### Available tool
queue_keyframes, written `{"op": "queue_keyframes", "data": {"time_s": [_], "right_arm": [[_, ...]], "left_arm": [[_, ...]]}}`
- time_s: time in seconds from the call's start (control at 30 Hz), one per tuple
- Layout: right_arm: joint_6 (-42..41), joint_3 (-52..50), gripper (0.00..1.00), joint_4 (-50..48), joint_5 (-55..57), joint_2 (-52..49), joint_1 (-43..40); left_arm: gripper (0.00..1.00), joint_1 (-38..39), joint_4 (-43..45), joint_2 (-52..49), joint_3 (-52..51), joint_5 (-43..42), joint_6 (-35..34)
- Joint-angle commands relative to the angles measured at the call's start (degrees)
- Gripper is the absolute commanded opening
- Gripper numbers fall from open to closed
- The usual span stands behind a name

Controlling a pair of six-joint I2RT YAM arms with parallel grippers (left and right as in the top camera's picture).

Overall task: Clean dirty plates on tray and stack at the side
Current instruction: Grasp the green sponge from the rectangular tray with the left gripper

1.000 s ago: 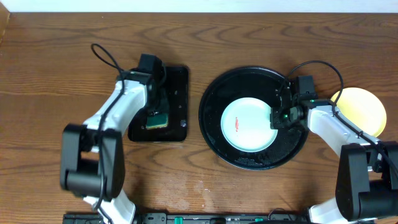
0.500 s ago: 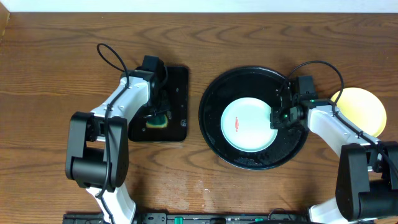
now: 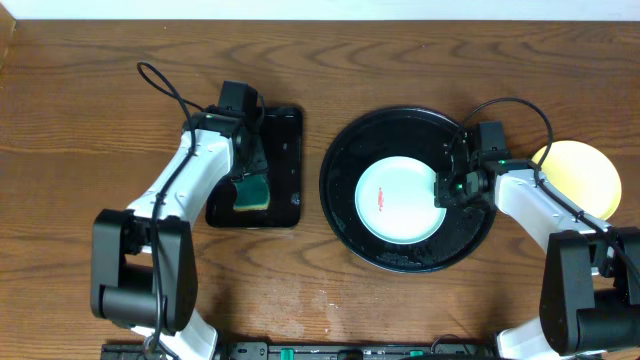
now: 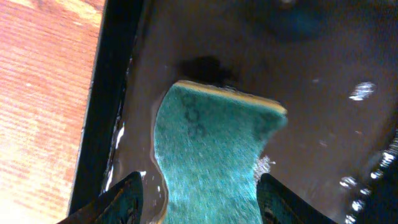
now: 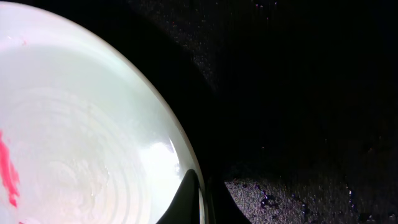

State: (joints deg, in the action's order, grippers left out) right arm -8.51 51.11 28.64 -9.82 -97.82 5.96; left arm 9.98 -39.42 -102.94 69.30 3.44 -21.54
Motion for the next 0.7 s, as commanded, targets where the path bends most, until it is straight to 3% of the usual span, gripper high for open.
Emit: {"op": "queue_keyframes", "data": {"time_s": [0.0, 0.17, 0.23, 0.27, 0.43, 0.47, 0.5, 0.53, 0.6, 0.67], "right_arm": [[-0.90, -1.07, 0.01, 0.50, 3.56, -1.40, -0.11], [-1.33, -1.07, 0.01, 0.50, 3.52, -1.40, -0.11], [-1.33, -1.07, 0.01, 0.50, 3.52, -1.40, -0.07], [-1.33, -1.07, 0.01, 0.50, 3.54, -1.40, -0.07], [-1.31, -1.07, 0.01, 0.50, 3.54, -1.40, -0.07], [-1.31, -1.07, 0.01, 0.50, 3.54, -1.40, -0.07], [-1.31, -1.07, 0.01, 0.50, 3.54, -1.40, -0.07], [-1.31, -1.07, 0.01, 0.50, 3.54, -1.40, -0.07], [-1.31, -1.07, 0.01, 0.50, 3.54, -1.40, -0.07], [-1.31, -1.07, 0.01, 0.52, 3.54, -1.40, -0.07]], "left_arm": [[0.59, 0.07, 1.03, -3.39, -1.62, -0.26, 0.50], [0.37, 0.07, 1.68, -7.48, -1.62, -3.98, 0.52], [0.21, 0.07, 2.03, -8.48, -1.62, -4.42, 0.52], [0.07, 0.07, 2.08, -8.68, -1.62, -4.33, 0.55], [0.08, 0.07, 0.85, -6.62, -0.39, -5.01, 0.52], [0.08, 0.07, 0.42, -5.84, 0.07, -5.01, 0.52], [0.27, 0.07, -0.15, -5.03, 0.52, -4.98, 0.52], [0.56, 0.07, -0.66, -4.13, 0.87, -4.98, 0.52], [0.66, 0.07, -1.95, -1.84, 1.01, -4.98, 0.52], [0.67, 0.07, -3.78, -0.07, 1.01, -5.03, 0.50]]}}
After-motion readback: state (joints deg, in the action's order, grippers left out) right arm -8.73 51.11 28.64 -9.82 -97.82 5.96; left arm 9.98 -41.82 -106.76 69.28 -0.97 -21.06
